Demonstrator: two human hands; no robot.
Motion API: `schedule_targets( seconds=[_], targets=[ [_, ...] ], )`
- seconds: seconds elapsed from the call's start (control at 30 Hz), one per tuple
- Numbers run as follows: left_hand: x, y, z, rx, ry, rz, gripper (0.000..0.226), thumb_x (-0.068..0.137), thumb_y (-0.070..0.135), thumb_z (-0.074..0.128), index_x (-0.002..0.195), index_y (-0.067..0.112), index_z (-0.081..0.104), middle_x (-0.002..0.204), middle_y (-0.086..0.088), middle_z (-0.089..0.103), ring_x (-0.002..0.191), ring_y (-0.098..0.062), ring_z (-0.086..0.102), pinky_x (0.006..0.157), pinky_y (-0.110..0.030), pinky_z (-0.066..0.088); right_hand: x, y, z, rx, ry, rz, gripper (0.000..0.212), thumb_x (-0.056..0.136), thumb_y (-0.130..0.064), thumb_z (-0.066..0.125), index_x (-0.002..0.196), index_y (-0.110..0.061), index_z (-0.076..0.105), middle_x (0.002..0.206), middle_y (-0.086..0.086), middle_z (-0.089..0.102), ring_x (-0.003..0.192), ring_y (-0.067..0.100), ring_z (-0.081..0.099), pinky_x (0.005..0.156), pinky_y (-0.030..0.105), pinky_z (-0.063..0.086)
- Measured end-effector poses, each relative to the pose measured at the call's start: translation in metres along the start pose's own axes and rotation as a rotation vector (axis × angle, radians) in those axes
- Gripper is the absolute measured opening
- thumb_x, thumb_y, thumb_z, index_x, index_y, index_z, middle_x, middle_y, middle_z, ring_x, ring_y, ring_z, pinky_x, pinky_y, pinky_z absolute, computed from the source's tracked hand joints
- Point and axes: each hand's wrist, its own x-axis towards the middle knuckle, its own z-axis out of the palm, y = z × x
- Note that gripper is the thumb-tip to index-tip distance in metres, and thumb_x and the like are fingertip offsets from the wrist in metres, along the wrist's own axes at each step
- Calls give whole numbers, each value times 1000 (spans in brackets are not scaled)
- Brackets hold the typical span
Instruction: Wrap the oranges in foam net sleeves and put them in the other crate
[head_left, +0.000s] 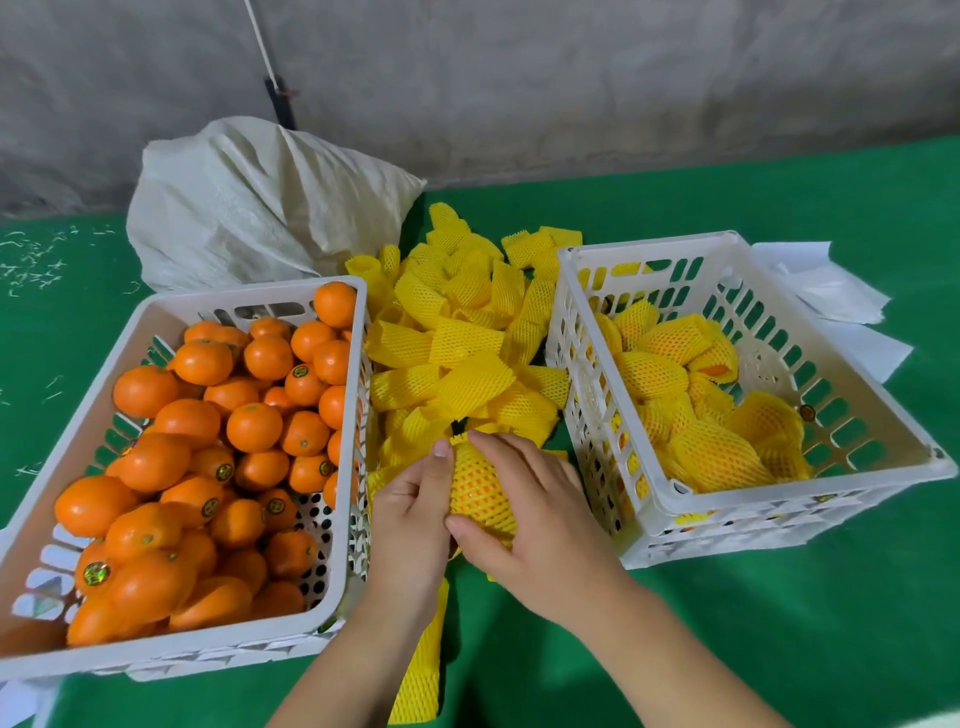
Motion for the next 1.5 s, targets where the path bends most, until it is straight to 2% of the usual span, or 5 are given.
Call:
schedule_targets(
  seconds=[0.27,0.63,0.93,1.23,1.5],
  targets=[
    [12,-11,4,368,88,109,46,94,51,60,70,13,50,52,11,40,52,-9,38,50,-24,33,12,1,-14,-132,-371,59,86,74,-58,72,146,-36,29,129,-9,46,103,24,60,72,41,52],
    [55,20,-50,535,56,272,8,107,32,61,111,36,67,92,8,70,60,-29,58,46,-40,47,76,84,-85,175,62,525,46,68,-67,66,111,-54,56,82,-20,65,61,3,62,47,25,49],
    [77,-19,-113,608,191,216,12,107,36,59,112,47,63,106,11,72,88,-6,66,66,-25,48,115,244,-62,79,97,1006,67,96,-54,39,155,-21,42,140,15,57,120,33,51,102,48,43],
    [101,-18,-133,810,271,143,30,108,29,54,138,29,57,139,-6,59,125,-25,60,101,-54,53,139,178,-62,-179,366,478,62,91,-65,43,140,-29,53,144,11,42,136,36,35,109,41,25],
    [150,-11,-153,1822,-66,125,91,108,41,53,166,33,-17,177,-13,-5,161,-42,-1,131,-57,7,167,108,41,-176,-551,365,50,96,-53,56,145,-47,48,171,6,6,153,33,1,121,50,14]
  ],
)
